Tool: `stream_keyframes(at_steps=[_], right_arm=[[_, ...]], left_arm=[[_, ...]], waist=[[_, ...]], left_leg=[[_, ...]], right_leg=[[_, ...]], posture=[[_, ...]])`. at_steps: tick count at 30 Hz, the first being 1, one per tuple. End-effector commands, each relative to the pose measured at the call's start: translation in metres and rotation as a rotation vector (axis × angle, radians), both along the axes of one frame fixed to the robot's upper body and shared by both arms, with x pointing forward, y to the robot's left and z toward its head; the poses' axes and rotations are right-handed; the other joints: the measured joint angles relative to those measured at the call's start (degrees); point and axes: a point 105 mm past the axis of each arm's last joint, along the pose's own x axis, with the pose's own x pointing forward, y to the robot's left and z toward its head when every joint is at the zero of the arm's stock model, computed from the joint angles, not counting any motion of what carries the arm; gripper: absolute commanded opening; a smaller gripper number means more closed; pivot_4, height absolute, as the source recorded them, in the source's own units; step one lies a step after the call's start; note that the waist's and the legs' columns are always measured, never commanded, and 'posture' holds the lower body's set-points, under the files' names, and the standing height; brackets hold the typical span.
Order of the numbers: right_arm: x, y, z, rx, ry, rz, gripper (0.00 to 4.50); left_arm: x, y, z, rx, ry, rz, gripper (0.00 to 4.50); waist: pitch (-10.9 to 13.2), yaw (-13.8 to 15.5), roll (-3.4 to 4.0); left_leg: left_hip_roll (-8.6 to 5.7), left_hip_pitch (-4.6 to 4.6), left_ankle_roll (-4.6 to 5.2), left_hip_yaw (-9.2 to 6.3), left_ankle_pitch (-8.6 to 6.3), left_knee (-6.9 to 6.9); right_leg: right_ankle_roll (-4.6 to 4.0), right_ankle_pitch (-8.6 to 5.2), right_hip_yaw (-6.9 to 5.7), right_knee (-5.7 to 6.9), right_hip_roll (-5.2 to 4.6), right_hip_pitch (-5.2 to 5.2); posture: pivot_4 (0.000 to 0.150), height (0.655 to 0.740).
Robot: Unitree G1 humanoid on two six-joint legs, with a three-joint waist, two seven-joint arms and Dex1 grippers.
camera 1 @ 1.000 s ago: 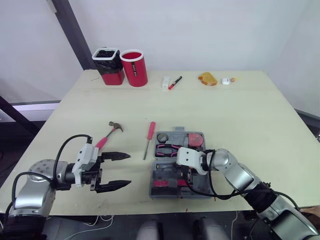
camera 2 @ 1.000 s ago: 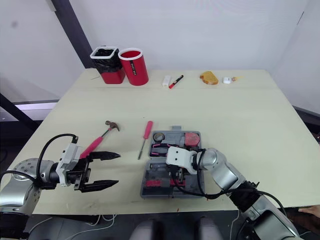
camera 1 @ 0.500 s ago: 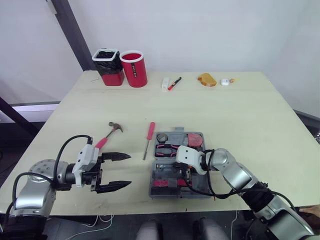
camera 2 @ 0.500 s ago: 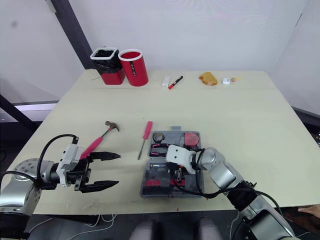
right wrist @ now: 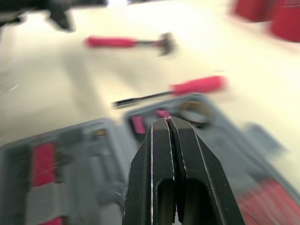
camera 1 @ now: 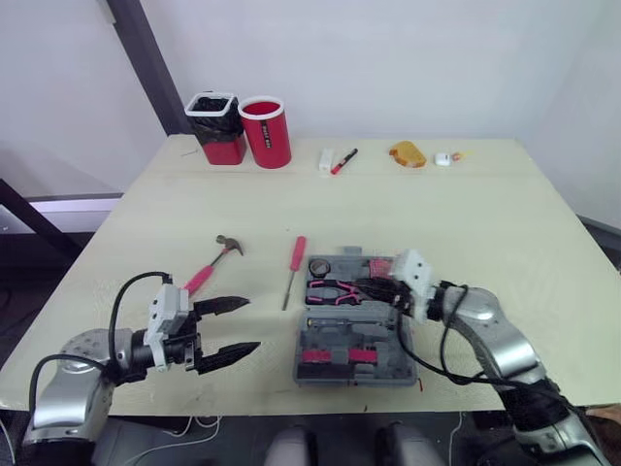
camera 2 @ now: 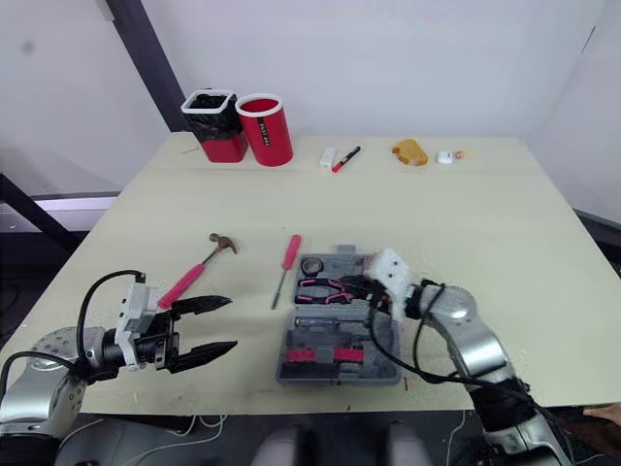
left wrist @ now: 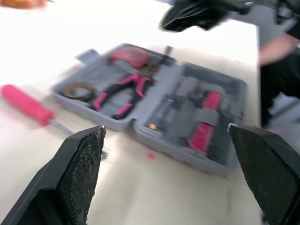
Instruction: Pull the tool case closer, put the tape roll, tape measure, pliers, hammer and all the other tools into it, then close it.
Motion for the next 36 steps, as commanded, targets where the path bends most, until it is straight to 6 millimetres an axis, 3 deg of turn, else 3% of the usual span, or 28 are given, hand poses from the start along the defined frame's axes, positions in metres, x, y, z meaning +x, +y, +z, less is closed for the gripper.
stream_keyframes(at_steps=[1,5,12,16,22,23,30,36], right_arm=[[-0.001,-0.033,0.016,0.053,-0.052,-0.113,0.03],[-0.011,-0.083,0.006,0.09,-0.011,-0.266,0.03],[-0.036,-0.149,-0.027,0.061,0.052,-0.491,0.03],[-0.053,-0.173,-0.038,0.077,0.068,-0.561,0.97],[-0.083,-0.196,-0.054,0.078,0.128,-0.618,4.13],[-0.086,-0.198,-0.056,0.081,0.136,-0.624,4.45],[-0.104,-0.215,-0.069,0.061,0.185,-0.666,4.45],[-0.102,-0.204,-0.067,0.087,0.199,-0.587,4.45]], left_arm=[[0.003,0.006,0.006,-0.005,-0.048,0.094,4.5],[0.003,0.019,-0.006,0.004,-0.055,0.241,4.5],[-0.012,0.042,-0.025,-0.003,-0.014,0.414,4.5],[-0.021,0.052,-0.033,-0.002,0.004,0.489,4.5],[-0.035,0.071,-0.04,-0.019,0.029,0.603,4.5],[-0.037,0.074,-0.041,-0.011,0.034,0.611,4.5],[-0.044,0.082,-0.043,-0.002,0.05,0.638,4.5],[-0.039,0.08,-0.04,-0.004,0.038,0.636,4.5]], waist=[[0.0,-0.21,-0.01],[0.0,-0.22,0.0],[0.0,-0.2,-0.02],[0.0,-0.23,-0.01],[-0.01,-0.21,-0.02],[-0.01,-0.21,-0.01],[-0.02,-0.23,-0.02],[-0.02,-0.22,-0.02]], left_leg=[[0.0,0.0,0.0,0.01,0.0,0.0],[0.0,0.06,0.0,-0.01,0.0,-0.02],[0.0,0.15,0.0,0.02,0.0,-0.03],[0.0,0.16,0.0,0.06,0.0,-0.02],[0.01,0.26,0.0,0.05,-0.01,-0.05],[0.01,0.26,0.0,0.05,0.0,-0.05],[0.01,0.33,0.0,0.1,-0.01,-0.05],[0.01,0.34,0.0,0.1,-0.01,-0.05]], right_leg=[[0.0,0.0,0.01,-0.01,0.0,0.0],[0.0,0.0,0.03,0.01,0.04,0.01],[0.0,-0.01,0.06,-0.02,0.03,0.1],[0.0,0.0,0.09,-0.03,0.02,0.1],[-0.01,-0.03,0.1,-0.06,0.02,0.2],[-0.12,-0.1,0.1,-0.05,0.01,0.19],[-0.19,-0.17,0.15,-0.06,0.0,0.22],[-0.2,-0.17,0.15,-0.06,0.0,0.22]], posture=[[0.15,0.74],[0.15,0.74],[0.15,0.74],[0.15,0.74],[0.15,0.74],[0.15,0.74],[0.15,0.74],[0.15,0.74]])
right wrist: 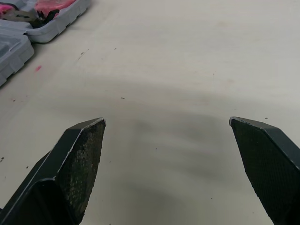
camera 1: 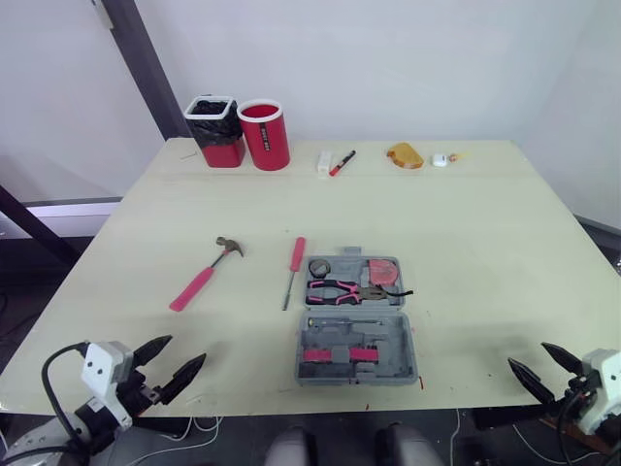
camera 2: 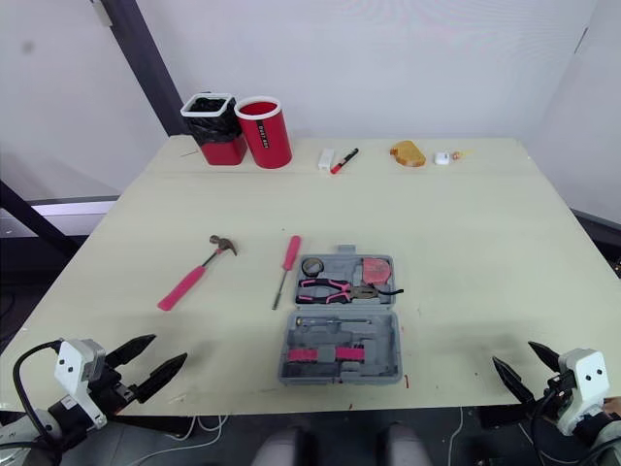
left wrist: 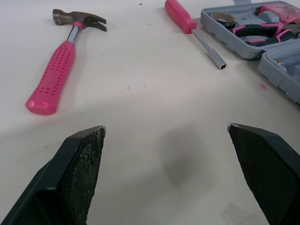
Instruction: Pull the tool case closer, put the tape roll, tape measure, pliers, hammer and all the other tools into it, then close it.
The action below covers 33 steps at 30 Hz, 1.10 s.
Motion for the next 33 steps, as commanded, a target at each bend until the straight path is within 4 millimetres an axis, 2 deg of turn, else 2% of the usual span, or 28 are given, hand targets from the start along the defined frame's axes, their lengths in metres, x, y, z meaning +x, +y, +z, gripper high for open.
stream_keyframes(at_steps=[1,7,15,18,23,33], right_arm=[[0.004,0.01,0.016,0.02,-0.047,0.089,4.45],[0.01,0.038,0.026,-0.025,-0.06,0.271,4.45],[0.023,0.086,0.06,0.008,-0.135,0.51,4.45],[0.027,0.112,0.077,0.033,-0.182,0.626,4.45],[0.037,0.137,0.099,0.038,-0.255,0.719,4.45],[0.05,0.164,0.127,0.033,-0.334,0.776,4.45]], left_arm=[[0.005,0.002,0.013,0.018,-0.049,0.005,4.5],[0.016,-0.003,0.018,0.03,-0.057,-0.019,4.5],[0.045,-0.002,0.022,0.061,-0.072,-0.006,4.5],[0.068,0.004,0.028,0.06,-0.092,0.049,4.5],[0.106,0.02,0.031,0.096,-0.054,0.136,4.5],[0.158,0.023,0.034,0.087,0.042,0.173,4.5]], waist=[[0.0,0.0,0.0],[0.0,0.04,0.0],[-0.01,0.1,-0.01],[-0.01,0.14,-0.01],[0.0,0.25,-0.11],[0.0,0.26,-0.17]], left_leg=[[0.0,0.0,0.0,0.0,0.0,0.0],[0.0,0.0,0.0,0.0,0.0,0.0],[-0.01,-0.01,0.0,-0.03,0.0,0.01],[-0.01,-0.04,0.0,-0.07,0.0,0.0],[-0.02,0.0,0.0,-0.15,0.0,0.05],[-0.05,-0.22,0.0,-0.31,0.0,0.07]], right_leg=[[0.0,0.0,0.01,0.0,0.0,0.0],[0.0,0.01,-0.01,0.01,0.01,0.0],[0.19,0.14,-0.03,0.01,0.02,0.03],[0.21,0.15,-0.07,0.01,0.03,0.02],[0.21,0.17,-0.15,0.02,0.05,0.13],[0.22,0.17,-0.31,-0.05,0.06,0.06]], posture=[[0.15,0.74],[0.15,0.74],[0.15,0.74],[0.15,0.74],[0.15,0.74],[0.15,0.74]])
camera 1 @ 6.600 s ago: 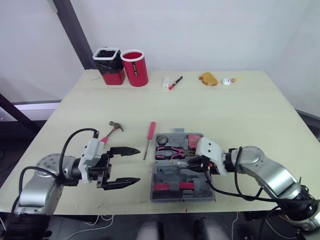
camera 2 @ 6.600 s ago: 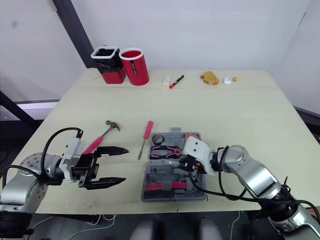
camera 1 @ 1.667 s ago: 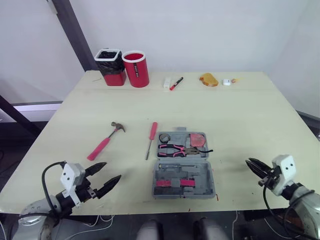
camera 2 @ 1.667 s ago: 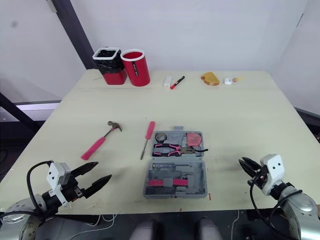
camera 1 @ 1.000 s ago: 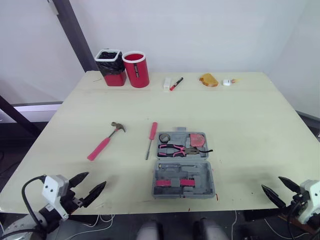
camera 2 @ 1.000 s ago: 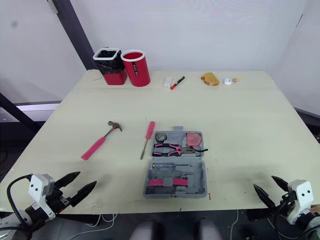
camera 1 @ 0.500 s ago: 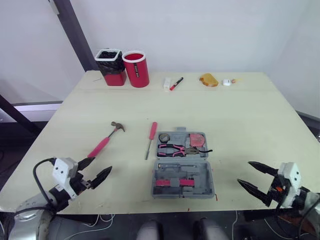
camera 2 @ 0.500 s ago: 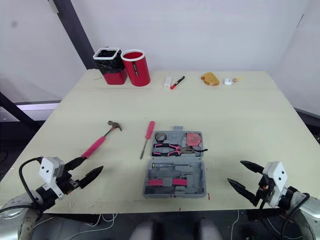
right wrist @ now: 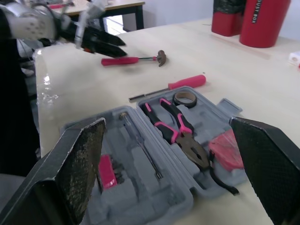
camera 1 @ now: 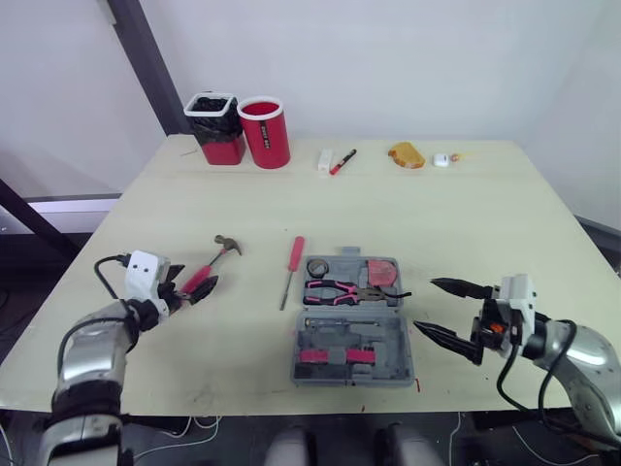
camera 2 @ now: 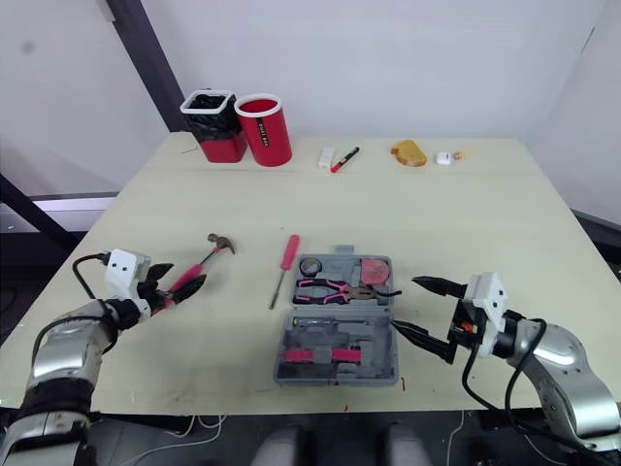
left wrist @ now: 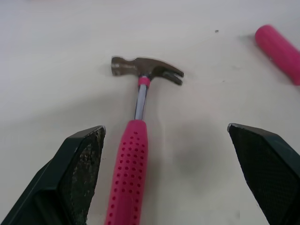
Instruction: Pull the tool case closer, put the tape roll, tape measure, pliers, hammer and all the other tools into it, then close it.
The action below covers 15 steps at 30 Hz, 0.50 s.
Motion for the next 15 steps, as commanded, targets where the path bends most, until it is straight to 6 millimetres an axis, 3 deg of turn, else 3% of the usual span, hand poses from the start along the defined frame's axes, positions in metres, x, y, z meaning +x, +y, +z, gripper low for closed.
stream_keyframes(at_steps=[1,8,15], right_arm=[[-0.002,0.011,0.018,0.016,-0.053,0.032,4.45],[-0.001,0.024,0.028,0.021,-0.07,0.037,4.45],[-0.001,0.033,0.038,0.024,-0.087,0.035,4.45]], left_arm=[[0.012,0.003,0.002,0.017,0.033,0.006,4.5],[0.038,-0.004,0.002,0.02,0.078,0.028,4.5],[0.045,0.002,0.004,0.003,0.111,0.097,4.5]], waist=[[-0.01,-0.01,-0.02],[0.03,-0.01,-0.08],[0.03,-0.23,-0.09]], left_leg=[[0.0,0.01,0.0,-0.01,0.0,0.0],[-0.02,-0.1,0.0,-0.09,0.0,0.02],[-0.02,-0.14,0.0,-0.11,0.0,0.03]], right_leg=[[0.0,0.0,-0.01,0.01,0.0,0.01],[0.0,0.0,-0.09,0.02,0.02,-0.05],[0.0,0.0,-0.1,0.04,0.0,-0.05]], posture=[[0.15,0.74],[0.15,0.74],[0.15,0.74]])
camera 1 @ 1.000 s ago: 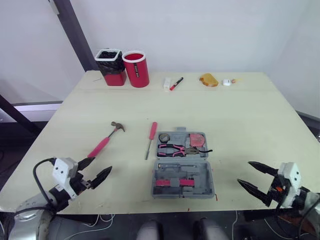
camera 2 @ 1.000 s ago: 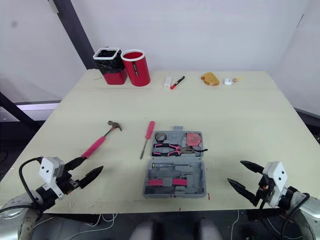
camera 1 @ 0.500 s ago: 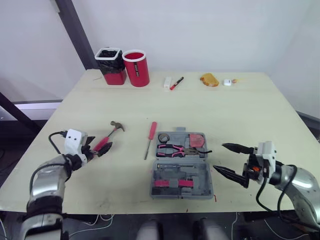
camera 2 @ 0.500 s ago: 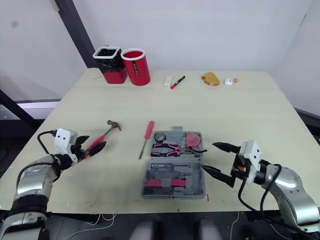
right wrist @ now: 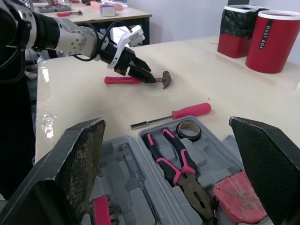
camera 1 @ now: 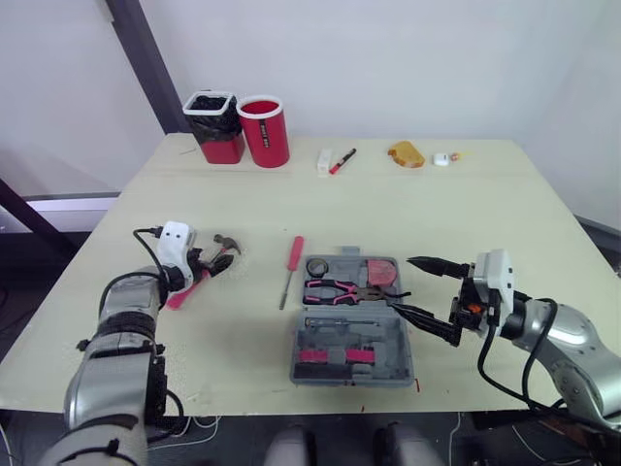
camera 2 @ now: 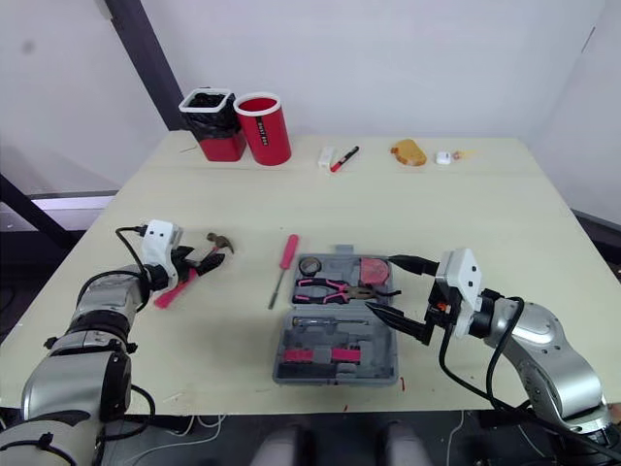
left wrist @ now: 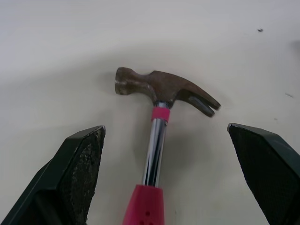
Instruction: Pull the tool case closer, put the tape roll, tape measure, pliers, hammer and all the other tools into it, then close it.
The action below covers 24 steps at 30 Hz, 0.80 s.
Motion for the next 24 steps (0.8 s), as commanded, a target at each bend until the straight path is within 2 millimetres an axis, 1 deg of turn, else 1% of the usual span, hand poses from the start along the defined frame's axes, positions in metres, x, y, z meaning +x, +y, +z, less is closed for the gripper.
stream_keyframes(at_steps=[1,6,7,8,10,12,13,14,16,17,24], right_arm=[[-0.003,0.006,0.017,0.022,-0.057,0.02,4.45],[-0.003,0.009,0.018,0.016,-0.06,0.04,4.45],[-0.004,0.009,0.018,0.013,-0.061,0.045,4.5],[-0.005,0.009,0.018,0.011,-0.062,0.052,4.5],[-0.006,0.008,0.017,0.007,-0.062,0.061,4.5],[-0.008,0.008,0.015,-0.005,-0.063,0.069,4.5],[-0.008,0.007,0.014,-0.012,-0.063,0.07,4.5],[-0.008,0.007,0.012,-0.017,-0.062,0.07,4.5],[-0.008,0.007,0.011,-0.02,-0.061,0.07,4.5],[-0.008,0.007,0.011,-0.019,-0.061,0.071,4.5],[-0.007,0.008,0.004,-0.019,-0.054,0.083,4.5]], left_arm=[[-0.001,0.008,0.001,0.028,0.022,0.026,4.5],[-0.002,0.007,-0.009,0.054,0.085,0.04,4.5],[-0.002,0.007,-0.01,0.056,0.091,0.042,3.97],[-0.002,0.006,-0.011,0.057,0.095,0.043,3.92],[-0.002,0.004,-0.014,0.054,0.101,0.042,3.27],[-0.002,0.002,-0.016,0.051,0.105,0.038,2.23],[-0.002,0.001,-0.017,0.049,0.107,0.034,2.06],[-0.002,0.0,-0.017,0.047,0.109,0.03,1.52],[-0.002,-0.001,-0.018,0.044,0.11,0.026,0.58],[-0.003,0.0,-0.019,0.045,0.11,0.027,0.47],[-0.006,-0.001,-0.02,0.03,0.078,0.015,0.47]], waist=[[0.0,0.01,0.0],[0.0,0.19,-0.01],[0.0,0.21,-0.01],[0.0,0.2,-0.01],[0.0,0.19,-0.01],[0.0,0.23,-0.01],[0.0,0.26,-0.01],[0.0,0.29,-0.01],[0.0,0.29,0.0],[0.0,0.26,-0.01],[0.0,0.25,-0.01]], left_leg=[[0.0,0.0,0.0,0.01,0.0,0.0],[0.0,0.0,0.0,-0.04,0.0,0.0],[0.0,-0.01,0.0,-0.06,0.0,0.01],[-0.01,0.0,0.0,-0.05,0.0,0.02],[-0.01,-0.01,0.0,-0.05,0.0,0.04],[-0.01,-0.01,0.0,-0.05,0.0,0.04],[-0.01,-0.01,0.0,-0.06,0.0,0.05],[-0.01,-0.01,0.0,-0.07,0.0,0.05],[-0.02,0.0,0.0,-0.07,0.0,0.07],[-0.02,0.0,0.0,-0.07,0.0,0.09],[-0.02,0.0,0.0,-0.07,0.0,0.11]], right_leg=[[0.0,0.0,0.0,0.0,0.0,-0.01],[0.0,0.0,-0.05,0.03,0.0,0.0],[0.0,0.0,-0.07,0.04,0.0,0.0],[0.0,0.0,-0.06,0.04,-0.01,0.0],[0.0,0.0,-0.06,0.04,-0.01,0.0],[0.0,0.0,-0.06,0.06,-0.02,0.0],[0.0,0.0,-0.07,0.07,-0.02,0.0],[0.0,0.0,-0.08,0.07,-0.02,0.0],[0.0,0.0,-0.08,0.08,-0.02,0.01],[0.0,0.0,-0.08,0.1,-0.03,0.02],[0.0,0.0,-0.08,0.11,-0.03,0.03]], posture=[[0.15,0.74],[0.15,0.74],[0.15,0.74],[0.15,0.74],[0.15,0.74],[0.15,0.74],[0.15,0.74],[0.15,0.74],[0.15,0.74],[0.15,0.74],[0.15,0.74]])
